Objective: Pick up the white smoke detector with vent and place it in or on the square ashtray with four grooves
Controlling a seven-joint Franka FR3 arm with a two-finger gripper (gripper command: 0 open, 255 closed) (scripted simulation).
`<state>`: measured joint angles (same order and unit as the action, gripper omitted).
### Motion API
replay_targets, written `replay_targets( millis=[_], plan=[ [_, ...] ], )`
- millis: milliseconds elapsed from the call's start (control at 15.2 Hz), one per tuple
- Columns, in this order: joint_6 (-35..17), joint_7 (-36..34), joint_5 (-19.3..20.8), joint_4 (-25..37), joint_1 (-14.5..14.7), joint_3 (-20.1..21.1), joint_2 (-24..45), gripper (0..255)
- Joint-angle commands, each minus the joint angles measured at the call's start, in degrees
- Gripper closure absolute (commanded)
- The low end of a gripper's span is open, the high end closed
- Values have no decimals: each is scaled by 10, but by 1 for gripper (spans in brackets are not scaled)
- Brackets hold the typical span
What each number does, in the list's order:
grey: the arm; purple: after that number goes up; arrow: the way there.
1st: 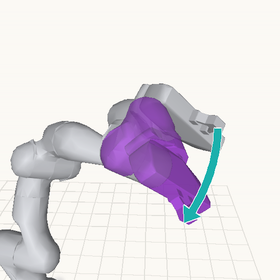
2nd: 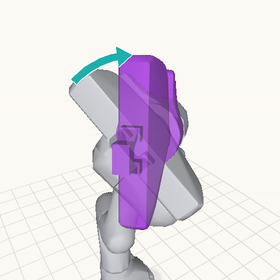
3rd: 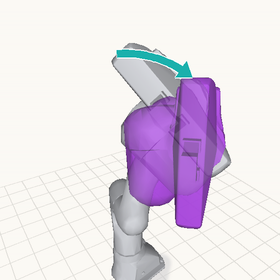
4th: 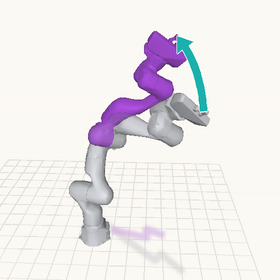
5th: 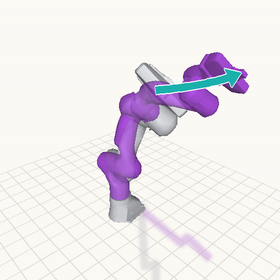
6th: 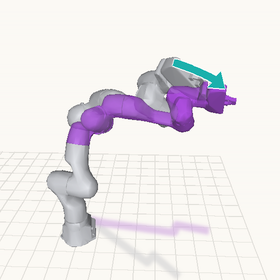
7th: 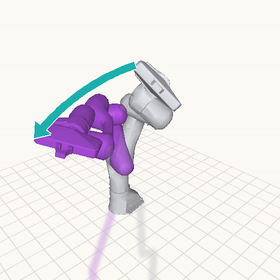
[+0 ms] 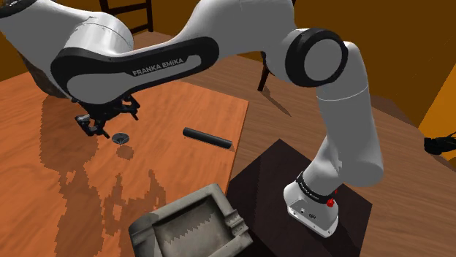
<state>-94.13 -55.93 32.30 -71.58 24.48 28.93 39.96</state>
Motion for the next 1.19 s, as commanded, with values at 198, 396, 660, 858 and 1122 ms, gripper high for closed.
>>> replay_targets(
  millis=[198,396,660,858,1122],
  plan=[
    [18,1,17,83,35,-15,68,0],
    [-4,-4,19,56,26,-15,66,0],
    [-23,-8,21,36,19,-16,66,0],
    [-23,-8,21,36,19,-16,66,0],
    [-23,-8,21,36,19,-16,66,255]
  ],
)
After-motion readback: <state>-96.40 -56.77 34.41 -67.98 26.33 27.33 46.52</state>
